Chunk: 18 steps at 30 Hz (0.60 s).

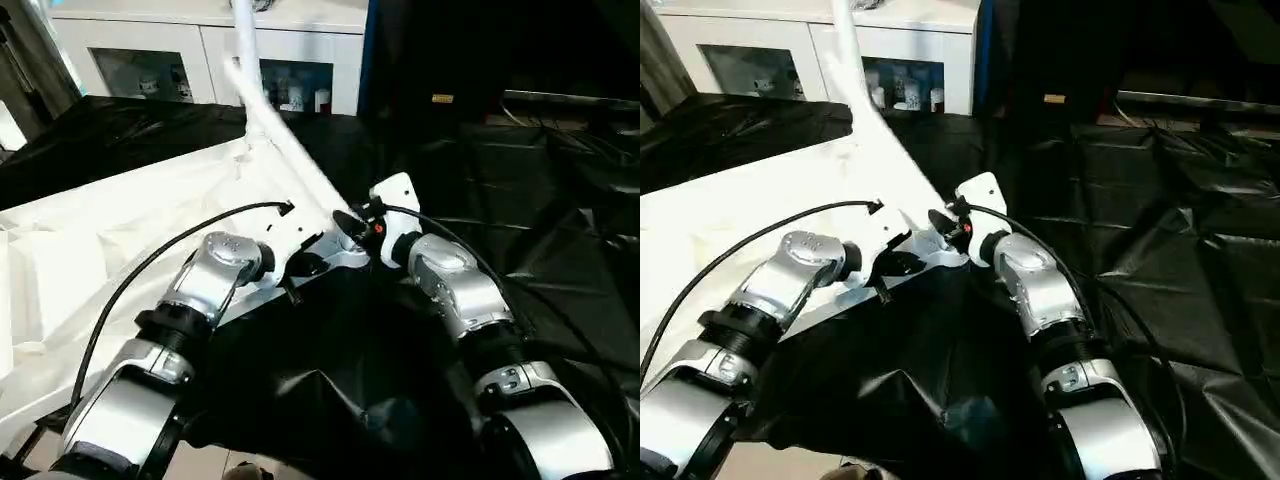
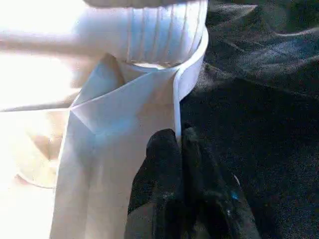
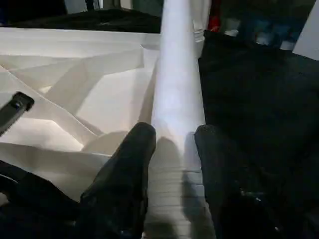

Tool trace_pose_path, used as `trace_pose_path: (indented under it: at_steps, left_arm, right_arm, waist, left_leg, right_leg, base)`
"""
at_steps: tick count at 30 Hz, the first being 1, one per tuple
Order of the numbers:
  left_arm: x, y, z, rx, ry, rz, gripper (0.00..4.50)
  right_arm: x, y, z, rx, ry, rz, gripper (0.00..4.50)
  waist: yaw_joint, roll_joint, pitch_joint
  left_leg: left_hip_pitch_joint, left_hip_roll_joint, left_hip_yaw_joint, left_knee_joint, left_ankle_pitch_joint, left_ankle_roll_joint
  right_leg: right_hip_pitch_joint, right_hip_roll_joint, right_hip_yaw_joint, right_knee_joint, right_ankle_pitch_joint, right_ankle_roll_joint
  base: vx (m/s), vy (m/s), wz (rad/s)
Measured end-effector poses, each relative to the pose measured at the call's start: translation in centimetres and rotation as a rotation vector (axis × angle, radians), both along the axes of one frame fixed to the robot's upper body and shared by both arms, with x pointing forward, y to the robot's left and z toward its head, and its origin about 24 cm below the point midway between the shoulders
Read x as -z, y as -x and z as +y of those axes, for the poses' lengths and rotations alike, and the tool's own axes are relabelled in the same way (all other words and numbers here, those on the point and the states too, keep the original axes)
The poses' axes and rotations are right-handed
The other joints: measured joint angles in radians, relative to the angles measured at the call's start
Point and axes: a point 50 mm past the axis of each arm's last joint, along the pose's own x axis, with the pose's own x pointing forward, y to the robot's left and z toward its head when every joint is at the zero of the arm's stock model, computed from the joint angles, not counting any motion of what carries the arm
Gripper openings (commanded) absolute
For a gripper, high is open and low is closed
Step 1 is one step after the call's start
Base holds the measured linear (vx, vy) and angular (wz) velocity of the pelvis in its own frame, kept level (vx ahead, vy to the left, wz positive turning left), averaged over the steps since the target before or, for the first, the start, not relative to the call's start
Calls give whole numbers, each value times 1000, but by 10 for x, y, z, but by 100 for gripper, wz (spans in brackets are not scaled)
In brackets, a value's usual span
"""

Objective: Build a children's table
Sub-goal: Insert table leg to table base

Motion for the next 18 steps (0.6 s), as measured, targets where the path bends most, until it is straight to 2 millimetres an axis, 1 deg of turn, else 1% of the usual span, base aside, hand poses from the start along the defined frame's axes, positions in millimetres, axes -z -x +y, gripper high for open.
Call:
trace_pose_path:
  at_steps: [2,3,4,6,7,9,10,11,12,13,15,16,18]
  left_arm:
    - [1,1,1,3,1,-6,0]
    - [0,2,1,4,1,-8,0]
    - [1,2,2,4,0,-10,0]
    - [1,2,3,5,-1,-13,0]
    - [1,3,4,9,-2,-15,0]
    - [1,3,6,14,-4,-18,0]
    - [1,4,7,15,-6,-21,0]
    - [0,4,7,15,-8,-22,0]
    - [0,4,8,17,-9,-22,0]
    - [0,4,8,22,-9,-21,0]
    - [0,5,8,29,-9,-22,0]
    - [0,6,8,35,-10,-23,0]
    - [-1,7,7,42,-11,-26,0]
  right_arm:
    - [-1,0,0,-11,0,-5,108]
    - [0,0,0,-14,3,-5,108]
    - [0,0,-1,-19,7,-4,87]
    - [-1,1,0,-36,13,-8,83]
    - [-2,1,0,-50,22,-8,68]
    - [-3,1,0,-67,33,-6,68]
    - [-3,0,0,-71,37,-1,45]
    - [-4,0,-1,-74,44,3,41]
    - [-5,-1,-2,-77,56,6,41]
    - [-6,-1,-4,-88,78,4,32]
    - [-8,-1,-9,-102,102,9,32]
    - [-9,-1,-12,-108,112,12,1]
    - [-12,0,-14,-124,126,17,0]
  waist:
    - [0,0,0]
    - [0,0,0]
    - [-1,0,0]
    - [-1,0,0]
    - [-1,0,0]
    - [-2,0,0]
    - [-2,0,0]
    - [-2,0,0]
    - [-2,0,0]
    - [-2,0,0]
    - [-1,-1,0]
    - [0,-1,1]
    - [2,-1,1]
  left_leg:
    - [0,0,0,0,0,0]
    - [0,0,0,0,0,0]
    - [0,0,0,1,0,0]
    - [0,0,0,1,0,0]
    - [0,0,0,1,0,0]
    - [0,0,0,1,0,0]
    - [0,0,0,1,0,0]
    - [0,0,0,2,0,0]
    - [0,0,0,2,0,0]
    - [0,0,0,2,0,0]
    - [0,0,0,2,0,0]
    - [0,0,0,3,0,0]
    - [-1,0,0,3,0,0]
  right_leg:
    - [0,0,0,0,0,0]
    - [0,0,0,0,0,0]
    - [0,0,0,0,0,0]
    - [0,0,0,1,0,0]
    - [0,0,0,1,0,0]
    - [0,0,0,1,0,0]
    - [0,0,0,1,0,0]
    - [0,0,0,2,0,0]
    - [0,0,0,2,0,0]
    - [0,0,0,2,0,0]
    - [0,0,0,2,0,0]
    - [0,0,0,2,0,0]
    - [0,0,0,2,0,0]
  base:
    - [0,0,0]
    - [0,0,0]
    - [0,0,0]
    - [0,0,0]
    - [0,0,0]
    - [0,0,0]
    - [0,0,0]
    - [0,0,0]
    - [0,0,0]
    - [0,0,0]
    - [0,0,0]
    - [0,0,0]
    - [0,0,0]
